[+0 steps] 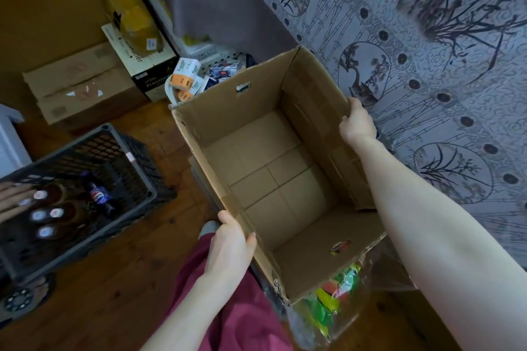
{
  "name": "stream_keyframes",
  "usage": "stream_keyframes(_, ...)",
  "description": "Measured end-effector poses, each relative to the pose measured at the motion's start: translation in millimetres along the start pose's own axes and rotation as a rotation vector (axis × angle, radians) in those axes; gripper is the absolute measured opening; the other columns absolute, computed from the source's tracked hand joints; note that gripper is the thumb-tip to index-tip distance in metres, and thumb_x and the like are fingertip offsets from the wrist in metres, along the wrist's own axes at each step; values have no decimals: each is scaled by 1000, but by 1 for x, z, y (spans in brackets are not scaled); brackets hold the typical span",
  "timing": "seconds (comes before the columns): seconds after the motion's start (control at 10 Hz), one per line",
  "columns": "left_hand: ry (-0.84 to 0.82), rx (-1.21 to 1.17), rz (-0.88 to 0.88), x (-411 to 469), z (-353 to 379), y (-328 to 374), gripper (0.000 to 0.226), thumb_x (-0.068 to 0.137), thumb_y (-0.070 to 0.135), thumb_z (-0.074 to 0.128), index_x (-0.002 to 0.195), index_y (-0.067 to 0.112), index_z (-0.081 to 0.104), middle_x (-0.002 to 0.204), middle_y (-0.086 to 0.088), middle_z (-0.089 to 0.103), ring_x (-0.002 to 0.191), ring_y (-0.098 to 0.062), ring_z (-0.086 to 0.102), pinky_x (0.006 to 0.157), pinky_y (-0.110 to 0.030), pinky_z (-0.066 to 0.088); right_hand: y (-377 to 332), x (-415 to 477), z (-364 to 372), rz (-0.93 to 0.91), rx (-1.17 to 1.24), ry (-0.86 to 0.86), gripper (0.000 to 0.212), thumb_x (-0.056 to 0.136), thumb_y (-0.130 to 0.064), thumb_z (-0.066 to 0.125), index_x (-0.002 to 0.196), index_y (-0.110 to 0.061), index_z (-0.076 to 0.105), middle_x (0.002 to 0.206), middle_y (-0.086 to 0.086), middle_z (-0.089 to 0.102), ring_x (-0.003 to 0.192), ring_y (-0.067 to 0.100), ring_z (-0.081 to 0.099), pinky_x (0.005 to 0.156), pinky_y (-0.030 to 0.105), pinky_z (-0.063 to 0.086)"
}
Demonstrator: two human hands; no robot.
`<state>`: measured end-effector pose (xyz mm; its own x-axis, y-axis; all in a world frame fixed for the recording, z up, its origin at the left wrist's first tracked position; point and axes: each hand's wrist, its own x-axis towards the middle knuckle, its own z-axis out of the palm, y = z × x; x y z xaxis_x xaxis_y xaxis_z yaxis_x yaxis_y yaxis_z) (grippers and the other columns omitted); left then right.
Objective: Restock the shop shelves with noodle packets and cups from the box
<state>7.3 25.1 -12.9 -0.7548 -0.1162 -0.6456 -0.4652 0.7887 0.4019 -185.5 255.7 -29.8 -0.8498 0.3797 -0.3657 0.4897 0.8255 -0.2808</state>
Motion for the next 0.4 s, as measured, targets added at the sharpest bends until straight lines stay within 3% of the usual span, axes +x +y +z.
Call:
stream_keyframes(0.1,20,62,44,0,-7,0,32,94,32,50,102,8,31,97,-11,66,85,-21,67,53,-15,42,-8,-6,2,-40,-26,89,53,91,-9,45,141,-11,30,138,19,43,128,38,39,109,52,30)
stream_keyframes(0.2,23,166,66,-2,-16,-1,32,95,35,45,106,4,42,101,-12,67,90,-24,67,66,-22,47,-27,-19,-2,-115,5,160,46,89,-5,45,135,-5,39,134,19,48,125,35,43,109,49,31)
stream_keyframes(0.3,91,229,106,-4,-30,0,30,96,36,43,103,7,47,99,-10,68,90,-25,67,66,-27,49,-54,-32,-5,-214,110,98,44,92,-7,44,136,-5,40,136,16,48,126,31,44,106,40,35)
stream_keyframes(0.4,153,267,151,-13,-42,2,37,97,39,40,119,10,45,100,-6,68,89,-21,67,65,-26,49,-79,-45,-8,-310,164,-95,40,93,-12,44,132,-8,45,135,13,51,124,29,48,103,38,40)
